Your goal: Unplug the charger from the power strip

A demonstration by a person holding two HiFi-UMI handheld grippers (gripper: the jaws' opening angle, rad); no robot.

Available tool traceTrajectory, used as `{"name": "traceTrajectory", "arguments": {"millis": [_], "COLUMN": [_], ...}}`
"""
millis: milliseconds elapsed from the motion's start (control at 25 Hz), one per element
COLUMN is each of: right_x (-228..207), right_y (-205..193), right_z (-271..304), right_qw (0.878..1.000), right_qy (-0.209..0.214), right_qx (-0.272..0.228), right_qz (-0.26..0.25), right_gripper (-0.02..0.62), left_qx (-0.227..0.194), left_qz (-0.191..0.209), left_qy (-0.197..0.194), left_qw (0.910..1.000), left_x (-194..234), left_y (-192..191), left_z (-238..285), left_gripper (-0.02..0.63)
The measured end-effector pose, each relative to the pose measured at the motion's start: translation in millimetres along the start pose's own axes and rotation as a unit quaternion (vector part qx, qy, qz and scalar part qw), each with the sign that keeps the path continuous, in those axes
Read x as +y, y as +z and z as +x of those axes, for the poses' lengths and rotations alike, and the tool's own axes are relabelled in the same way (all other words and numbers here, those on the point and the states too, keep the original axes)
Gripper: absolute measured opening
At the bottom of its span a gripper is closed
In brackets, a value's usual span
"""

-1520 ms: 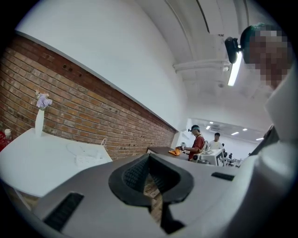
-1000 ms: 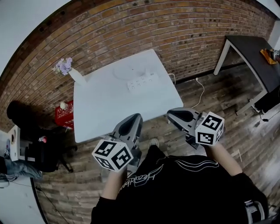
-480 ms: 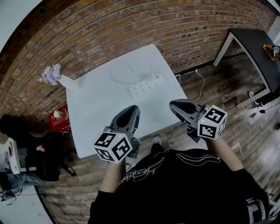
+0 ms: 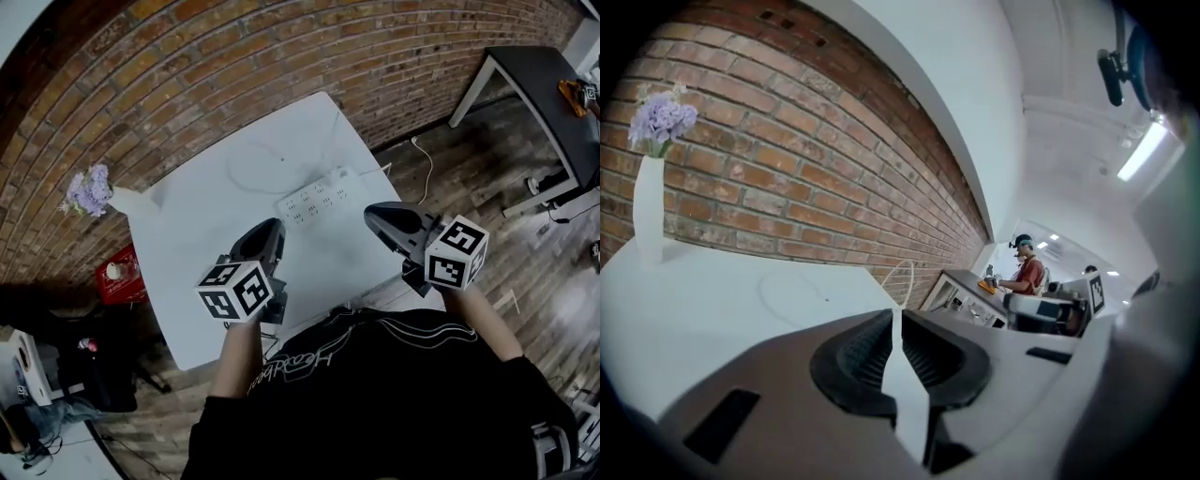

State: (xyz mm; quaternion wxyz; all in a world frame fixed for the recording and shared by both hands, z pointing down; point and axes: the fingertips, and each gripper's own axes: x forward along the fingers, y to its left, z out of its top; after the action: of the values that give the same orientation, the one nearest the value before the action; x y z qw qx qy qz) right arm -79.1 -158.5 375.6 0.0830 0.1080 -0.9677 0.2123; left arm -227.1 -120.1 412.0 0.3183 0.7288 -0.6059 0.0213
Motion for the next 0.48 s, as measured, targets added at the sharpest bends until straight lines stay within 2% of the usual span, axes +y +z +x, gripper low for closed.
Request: {"name": "traceTrajectory", "arguments": {"millis": [160, 280, 480], "right_x": [-21.3, -35.7, -51.6], "right_y": [-4.8, -10.8, -26.7], "right_z": [10.1, 17.0, 24.8], "right_qw": [1.000, 0.999, 0.997], "right_qy": [-0.027, -0.045, -0.061], "right_qx": [0.008, 0.013, 0.026], "right_qz": [0.007, 0.020, 0.039], "right_gripper": [-0.002, -0.002, -0.002], "left_qx": [0.031, 0.057, 0.103], "left_qz": [-0.021, -0.045, -0.061], "left_qy": [0.001, -0.005, -0.008], "left_qw": [0.9993, 0.9973, 0.9928], "left_x": [32.2, 52.2, 79.3], "left_y": [-11.3, -23.4, -45.3], "left_z": [26.4, 44.4, 76.0], "left_gripper": [0.019, 0.043, 0.091]}}
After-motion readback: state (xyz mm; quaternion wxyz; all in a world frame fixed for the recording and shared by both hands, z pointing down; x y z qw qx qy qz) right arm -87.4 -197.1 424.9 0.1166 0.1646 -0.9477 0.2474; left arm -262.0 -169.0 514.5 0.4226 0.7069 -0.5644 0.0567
